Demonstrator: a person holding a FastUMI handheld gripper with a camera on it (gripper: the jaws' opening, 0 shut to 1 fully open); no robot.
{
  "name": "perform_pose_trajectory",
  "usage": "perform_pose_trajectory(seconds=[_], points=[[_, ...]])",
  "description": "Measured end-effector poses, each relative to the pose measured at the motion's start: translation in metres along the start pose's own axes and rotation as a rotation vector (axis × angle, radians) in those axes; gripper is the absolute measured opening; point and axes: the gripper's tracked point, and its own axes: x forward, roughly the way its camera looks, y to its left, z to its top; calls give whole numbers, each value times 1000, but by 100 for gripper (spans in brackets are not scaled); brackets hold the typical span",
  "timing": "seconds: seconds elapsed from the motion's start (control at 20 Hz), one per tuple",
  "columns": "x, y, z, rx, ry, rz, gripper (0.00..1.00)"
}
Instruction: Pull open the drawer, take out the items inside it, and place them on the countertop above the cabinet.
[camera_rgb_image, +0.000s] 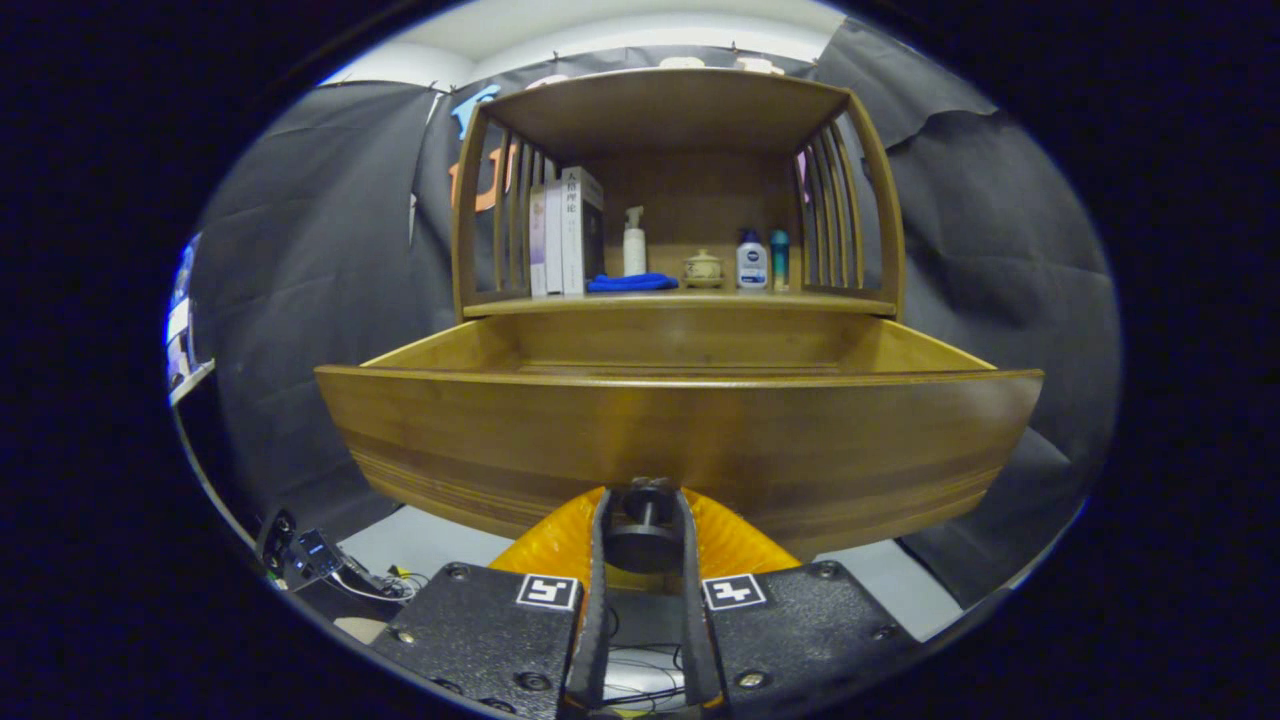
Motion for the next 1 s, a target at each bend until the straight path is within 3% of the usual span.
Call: perform_pose_trajectory(seconds=[0.15, 0.6, 0.8, 1.0], points=[[0, -1, -1, -3, 52, 12, 37], [-32, 7, 53, 46, 133, 105, 84], [-46, 21, 89, 56, 130, 181, 88], [-41, 14, 121, 65, 127, 183, 92]])
